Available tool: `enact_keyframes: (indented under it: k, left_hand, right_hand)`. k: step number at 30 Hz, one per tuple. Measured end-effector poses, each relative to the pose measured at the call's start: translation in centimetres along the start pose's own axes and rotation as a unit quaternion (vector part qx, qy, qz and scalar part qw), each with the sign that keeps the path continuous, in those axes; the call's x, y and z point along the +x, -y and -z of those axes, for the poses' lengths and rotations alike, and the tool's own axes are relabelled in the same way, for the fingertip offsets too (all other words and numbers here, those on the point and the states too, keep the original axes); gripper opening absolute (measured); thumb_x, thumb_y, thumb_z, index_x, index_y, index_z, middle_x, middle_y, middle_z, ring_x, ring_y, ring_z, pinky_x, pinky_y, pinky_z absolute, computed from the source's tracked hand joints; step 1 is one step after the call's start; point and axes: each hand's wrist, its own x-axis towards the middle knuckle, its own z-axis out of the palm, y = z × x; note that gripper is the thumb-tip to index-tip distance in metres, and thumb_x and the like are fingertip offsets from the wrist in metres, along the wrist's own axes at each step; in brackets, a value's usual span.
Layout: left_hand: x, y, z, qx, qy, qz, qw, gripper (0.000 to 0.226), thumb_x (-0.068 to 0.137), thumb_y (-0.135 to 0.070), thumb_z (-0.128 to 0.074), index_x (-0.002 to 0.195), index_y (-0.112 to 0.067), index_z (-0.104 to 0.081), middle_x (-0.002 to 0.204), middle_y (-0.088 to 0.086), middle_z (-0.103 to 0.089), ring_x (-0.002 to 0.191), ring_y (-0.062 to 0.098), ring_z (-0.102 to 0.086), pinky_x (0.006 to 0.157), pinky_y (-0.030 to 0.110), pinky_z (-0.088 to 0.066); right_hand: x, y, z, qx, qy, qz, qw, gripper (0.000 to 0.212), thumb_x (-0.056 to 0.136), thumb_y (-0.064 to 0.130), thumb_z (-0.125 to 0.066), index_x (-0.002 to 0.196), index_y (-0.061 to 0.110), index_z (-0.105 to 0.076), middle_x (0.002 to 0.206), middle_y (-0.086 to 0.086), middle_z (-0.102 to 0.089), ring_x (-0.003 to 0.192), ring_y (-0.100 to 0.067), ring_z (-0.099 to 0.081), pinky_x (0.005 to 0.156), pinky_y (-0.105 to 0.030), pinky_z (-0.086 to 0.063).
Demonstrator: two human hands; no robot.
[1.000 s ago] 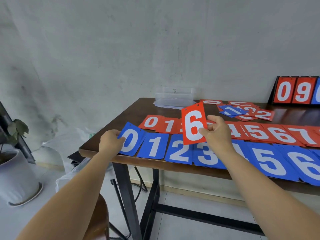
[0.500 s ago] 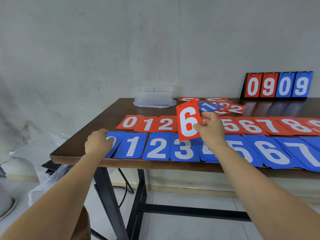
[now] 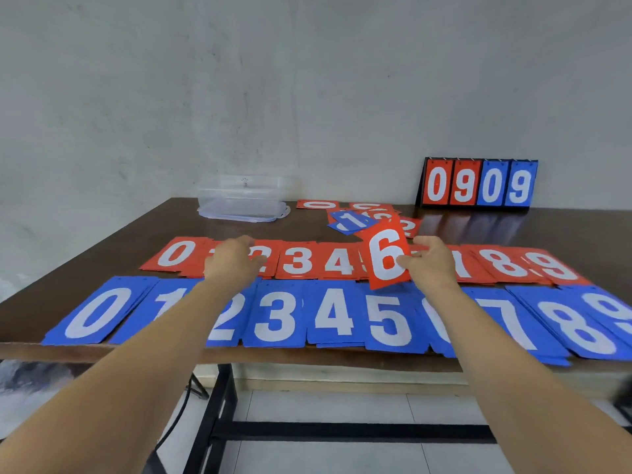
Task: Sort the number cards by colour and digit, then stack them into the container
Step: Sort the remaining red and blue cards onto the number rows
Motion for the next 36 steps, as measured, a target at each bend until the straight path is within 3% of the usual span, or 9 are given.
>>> enact_keyframes:
  k: [6, 12, 15, 19, 23, 27, 32, 36]
  left_hand:
    - [2.2, -6.4, -4.3, 0.002, 0.014, -0.033, 0.999, 0.052, 0.09, -0.041, -0.063, 0.136, -0.02, -0.051, 0.131, 0.006, -0.058, 0.114, 0.025, -0.058, 0.094, 0.045, -0.05]
    - [3.9, -10.8, -7.9, -0.001, 0.024, -0.041, 0.999, 0.049, 0.092, -0.037, -0.06, 0.137, -0.021, -0.05, 0.133, 0.004, -0.056, 0.12, 0.024, -0.053, 0.1, 0.044, -0.045]
    - [4.3, -12.1, -9.2, 0.008, 0.023, -0.037, 0.999, 0.048, 0.093, -0.037, -0.059, 0.138, -0.022, -0.049, 0.133, 0.003, -0.056, 0.121, 0.023, -0.053, 0.102, 0.044, -0.044]
    - [4.5, -13.1, -10.2, 0.02, 0.025, -0.03, 0.999, 0.05, 0.093, -0.038, -0.06, 0.138, -0.022, -0.048, 0.134, 0.003, -0.055, 0.122, 0.023, -0.052, 0.103, 0.044, -0.044]
    - [4.7, -13.5, -10.9, 0.024, 0.03, -0.025, 0.999, 0.051, 0.092, -0.038, -0.061, 0.138, -0.022, -0.048, 0.134, 0.004, -0.055, 0.121, 0.023, -0.053, 0.102, 0.045, -0.044]
    - [5.1, -14.3, -11.1, 0.027, 0.034, -0.027, 0.999, 0.051, 0.092, -0.037, -0.061, 0.139, -0.022, -0.048, 0.132, 0.003, -0.056, 0.119, 0.022, -0.054, 0.101, 0.043, -0.045]
    - [6.9, -15.3, -11.2, 0.032, 0.046, -0.034, 0.998, 0.05, 0.092, -0.037, -0.061, 0.137, -0.021, -0.048, 0.129, 0.001, -0.057, 0.117, 0.02, -0.055, 0.102, 0.043, -0.043]
    - [9.5, -15.7, -11.3, 0.019, 0.058, -0.028, 0.998, 0.048, 0.092, -0.036, -0.061, 0.136, -0.02, -0.05, 0.126, 0.002, -0.059, 0.115, 0.021, -0.055, 0.1, 0.042, -0.045]
  right_hand:
    - [6.5, -2.7, 4.3, -0.058, -0.027, -0.048, 0.997, 0.058, 0.083, 0.008, -0.072, 0.136, 0.007, -0.049, 0.139, -0.013, -0.052, 0.124, -0.03, -0.052, 0.096, -0.038, -0.046]
    - [10.9, -4.8, 4.5, -0.094, 0.022, -0.071, 0.993, 0.058, 0.082, 0.01, -0.074, 0.135, 0.008, -0.05, 0.137, -0.013, -0.053, 0.121, -0.031, -0.053, 0.097, -0.041, -0.049]
    - [11.4, -5.8, 4.0, -0.174, 0.042, -0.057, 0.982, 0.055, 0.082, 0.014, -0.074, 0.132, 0.01, -0.05, 0.13, -0.011, -0.056, 0.113, -0.027, -0.057, 0.085, -0.036, -0.052]
    - [11.2, -5.7, 3.9, -0.303, 0.044, -0.026, 0.952, 0.059, 0.082, 0.03, -0.076, 0.129, 0.016, -0.044, 0.107, -0.004, -0.06, 0.085, -0.018, -0.054, 0.054, -0.026, -0.039]
    - [11.7, -5.5, 4.0, -0.351, 0.041, -0.011, 0.936, 0.062, 0.078, 0.034, -0.078, 0.126, 0.017, -0.042, 0.077, 0.003, -0.048, 0.073, -0.016, -0.054, 0.048, -0.025, -0.038]
    - [12.6, -5.4, 4.1, -0.345, 0.052, -0.023, 0.937, 0.061, 0.079, 0.034, -0.078, 0.125, 0.018, -0.043, 0.086, 0.001, -0.052, 0.075, -0.015, -0.054, 0.047, -0.025, -0.036]
    - [14.6, -5.0, 3.7, -0.288, 0.051, 0.0, 0.956, 0.055, 0.082, 0.034, -0.075, 0.128, 0.02, -0.047, 0.117, -0.002, -0.059, 0.091, -0.015, -0.051, 0.055, -0.025, -0.038]
    - [16.7, -4.2, 2.6, -0.258, 0.046, -0.001, 0.965, 0.054, 0.084, 0.038, -0.072, 0.129, 0.019, -0.048, 0.126, -0.003, -0.058, 0.108, -0.02, -0.058, 0.061, -0.025, -0.04]
